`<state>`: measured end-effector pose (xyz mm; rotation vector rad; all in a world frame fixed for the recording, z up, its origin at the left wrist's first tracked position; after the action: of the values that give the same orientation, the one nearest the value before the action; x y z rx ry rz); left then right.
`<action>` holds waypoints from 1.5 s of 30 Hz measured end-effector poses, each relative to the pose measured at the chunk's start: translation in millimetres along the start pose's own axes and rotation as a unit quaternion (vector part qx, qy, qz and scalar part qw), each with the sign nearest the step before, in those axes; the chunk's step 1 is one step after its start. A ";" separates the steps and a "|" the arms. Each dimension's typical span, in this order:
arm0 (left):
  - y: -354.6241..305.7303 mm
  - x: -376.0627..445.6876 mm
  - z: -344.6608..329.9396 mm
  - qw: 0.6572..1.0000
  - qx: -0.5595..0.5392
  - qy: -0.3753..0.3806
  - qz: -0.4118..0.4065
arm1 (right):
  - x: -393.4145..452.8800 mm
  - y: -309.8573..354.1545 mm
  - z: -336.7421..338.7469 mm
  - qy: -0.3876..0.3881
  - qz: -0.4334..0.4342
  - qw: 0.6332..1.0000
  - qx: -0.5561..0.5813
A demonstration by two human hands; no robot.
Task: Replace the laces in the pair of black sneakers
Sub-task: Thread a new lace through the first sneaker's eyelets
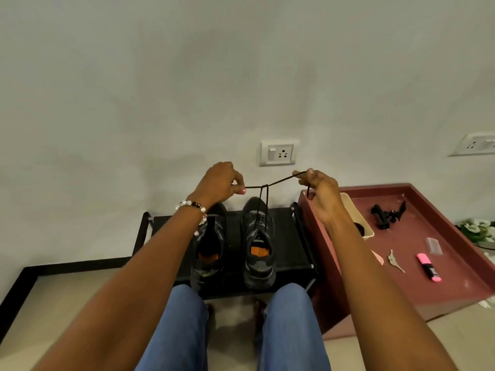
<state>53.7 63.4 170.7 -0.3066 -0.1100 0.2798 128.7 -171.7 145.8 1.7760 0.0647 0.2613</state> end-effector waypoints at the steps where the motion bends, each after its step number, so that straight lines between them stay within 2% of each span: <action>1: 1.5 -0.6 -4.4 1.000 -0.028 -0.009 0.010 | -0.6 -6.4 -0.1 -0.010 -0.025 0.995 0.099; 3: 4.1 -4.9 -14.4 0.988 -0.141 -0.014 0.054 | -4.2 -22.4 3.2 -0.040 -0.074 0.964 0.252; 4: 5.9 -6.8 -20.7 0.973 -0.208 -0.005 0.098 | -7.0 -30.3 5.1 -0.063 -0.095 0.950 0.291; 5: 8.7 -8.0 -29.2 0.943 -0.291 0.013 0.160 | -10.3 -38.9 6.2 -0.088 -0.113 0.938 0.315; 6: 11.7 -8.8 -38.1 0.892 -0.389 0.034 0.227 | -13.0 -46.0 6.5 -0.111 -0.123 0.931 0.324; 7: 13.8 -11.3 -48.2 0.817 -0.499 0.058 0.282 | -15.0 -54.2 7.6 -0.131 -0.127 0.928 0.324; 9: 16.9 -19.0 -64.8 0.625 -0.701 0.092 0.333 | -17.2 -65.6 10.0 -0.150 -0.125 0.930 0.310; 10: 19.7 -21.7 -72.7 0.536 -0.768 0.096 0.338 | -18.5 -71.1 10.3 -0.146 -0.122 0.935 0.300; 11: 22.4 -23.9 -79.1 0.473 -0.810 0.097 0.333 | -18.7 -77.3 11.2 -0.134 -0.114 0.943 0.282; 12: 23.6 -26.3 -84.6 0.438 -0.830 0.098 0.331 | -20.9 -81.0 10.6 -0.114 -0.096 0.956 0.253; 13: 23.4 -27.1 -88.6 0.430 -0.835 0.100 0.329 | -22.6 -82.0 10.3 -0.083 -0.063 0.976 0.190; 14: 24.1 -26.2 -93.6 0.450 -0.824 0.096 0.331 | -24.8 -80.5 9.2 -0.030 -0.028 0.995 0.088; 15: 24.9 -24.7 -95.9 0.499 -0.796 0.085 0.333 | -24.9 -80.6 8.5 0.043 0.002 0.998 -0.047; 16: 28.0 -23.0 -97.0 0.573 -0.746 0.066 0.333 | -24.0 -83.4 7.5 0.131 0.021 0.975 -0.181; 18: 35.7 -19.5 -93.9 0.758 -0.586 0.013 0.286 | -19.0 -92.5 9.0 0.270 0.043 0.868 -0.414; 19: 38.7 -17.9 -92.2 0.838 -0.494 -0.002 0.232 | -15.9 -95.6 12.3 0.298 0.057 0.814 -0.495; 20: 39.9 -17.4 -90.9 0.903 -0.396 -0.006 0.168 | -12.6 -98.0 16.8 0.301 0.069 0.782 -0.542; 21: 40.5 -15.7 -90.9 0.947 -0.302 0.007 0.106 | -9.0 -99.5 22.5 0.286 0.075 0.778 -0.554; 22: 40.8 -14.2 -92.0 0.977 -0.202 0.033 0.063 | -8.4 -100.3 26.5 0.269 0.073 0.797 -0.535; 23: 38.9 -14.0 -92.2 0.993 -0.098 0.056 0.027 | -9.4 -101.2 29.8 0.238 0.060 0.834 -0.495; 25: 36.8 -12.5 -99.3 0.994 0.059 0.094 -0.011 | -13.6 -103.3 34.4 0.143 0.011 0.921 -0.362; 26: 37.6 -11.3 -103.1 0.992 0.073 0.101 -0.004 | -15.3 -106.6 35.9 0.090 -0.023 0.956 -0.278; 28: 39.8 -11.3 -112.4 0.994 -0.031 0.088 0.057 | -19.4 -117.4 35.4 0.012 -0.091 0.989 -0.120; 30: 38.9 -13.0 -122.1 0.973 -0.165 0.065 0.146 | -25.3 -127.8 27.5 -0.024 -0.146 0.988 0.054; 31: 37.3 -13.9 -127.0 0.953 -0.223 0.061 0.196 | -28.6 -133.1 22.3 -0.039 -0.165 0.975 0.147; 33: 34.5 -17.8 -140.4 0.891 -0.332 0.056 0.305 | -34.9 -146.0 12.2 -0.084 -0.199 0.939 0.269; 35: 38.6 -21.5 -149.9 0.823 -0.398 0.030 0.403 | -37.1 -158.0 6.9 -0.143 -0.226 0.919 0.291; 37: 48.6 -26.0 -151.6 0.808 -0.364 0.003 0.464 | -34.2 -168.2 11.9 -0.194 -0.240 0.912 0.270; 39: 53.3 -32.4 -149.0 0.823 -0.311 -0.013 0.476 | -31.6 -174.7 23.0 -0.222 -0.249 0.916 0.223; 42: 47.9 -36.9 -147.9 0.864 -0.232 -0.024 0.446 | -33.0 -181.2 31.4 -0.253 -0.252 0.920 0.163; 45: 39.3 -40.4 -147.0 0.877 -0.192 -0.035 0.439 | -32.8 -177.8 27.4 -0.290 -0.245 0.917 0.124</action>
<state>27.0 46.2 16.5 -0.7400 -0.0917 1.1861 120.0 -164.5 -36.8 1.9557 0.1186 -0.6644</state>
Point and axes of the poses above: each hand's wrist, its own x-axis towards the middle knuckle, its own z-axis out of the back of the hand, y = z × x, the point moved 3 cm from there along x, towards the middle knuckle, and after that the axes turned 13 degrees about z, right-handed, at the moved point
